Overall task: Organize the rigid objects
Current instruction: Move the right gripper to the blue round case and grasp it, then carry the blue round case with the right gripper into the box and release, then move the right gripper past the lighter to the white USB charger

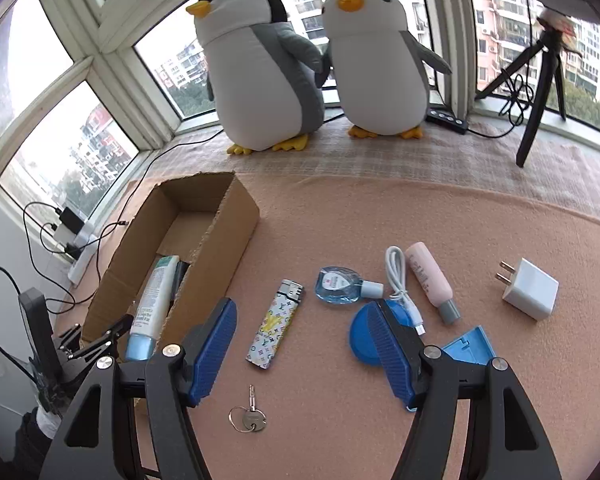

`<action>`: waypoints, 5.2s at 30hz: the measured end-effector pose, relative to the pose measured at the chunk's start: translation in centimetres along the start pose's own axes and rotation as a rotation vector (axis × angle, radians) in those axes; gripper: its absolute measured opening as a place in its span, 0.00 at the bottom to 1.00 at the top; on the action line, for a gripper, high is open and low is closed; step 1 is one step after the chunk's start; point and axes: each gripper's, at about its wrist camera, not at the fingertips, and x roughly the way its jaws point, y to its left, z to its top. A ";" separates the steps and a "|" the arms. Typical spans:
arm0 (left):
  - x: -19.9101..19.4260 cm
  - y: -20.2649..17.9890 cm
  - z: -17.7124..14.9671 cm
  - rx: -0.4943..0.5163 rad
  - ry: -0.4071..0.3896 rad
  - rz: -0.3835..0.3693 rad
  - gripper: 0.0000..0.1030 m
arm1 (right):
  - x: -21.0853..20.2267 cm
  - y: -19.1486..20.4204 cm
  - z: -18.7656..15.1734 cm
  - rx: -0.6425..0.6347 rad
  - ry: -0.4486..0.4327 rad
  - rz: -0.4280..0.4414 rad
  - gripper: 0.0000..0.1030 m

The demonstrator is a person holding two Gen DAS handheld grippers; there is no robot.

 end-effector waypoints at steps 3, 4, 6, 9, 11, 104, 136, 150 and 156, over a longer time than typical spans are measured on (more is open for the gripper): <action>0.0 0.0 0.0 0.000 0.000 0.000 0.35 | 0.3 -2.2 0.4 0.078 0.016 0.033 0.62; 0.0 0.0 0.0 0.000 0.000 0.000 0.35 | 0.4 -2.7 0.5 0.093 0.019 0.038 0.62; 0.0 0.0 0.0 0.000 0.000 0.000 0.35 | 0.9 -3.3 0.7 0.109 0.031 0.041 0.62; 0.0 0.1 0.0 0.000 0.000 0.001 0.35 | 1.7 -3.5 0.9 0.109 0.054 0.048 0.62; 0.0 0.0 0.0 0.000 0.000 0.001 0.35 | 2.2 -3.4 1.0 0.099 0.064 0.039 0.62; 0.0 -0.1 0.0 -0.001 -0.003 0.001 0.35 | 5.4 17.0 0.0 -0.374 0.005 -0.045 0.45; 0.2 -0.2 0.1 0.001 -0.004 0.002 0.35 | 4.0 15.5 -0.1 -0.339 -0.004 -0.030 0.65; 0.2 -0.3 0.1 0.001 -0.004 0.002 0.35 | -0.4 7.9 -0.7 -0.259 -0.021 -0.108 0.65; 0.2 -0.3 0.0 0.005 -0.004 0.003 0.35 | -2.0 2.4 -1.2 -0.187 -0.019 -0.184 0.65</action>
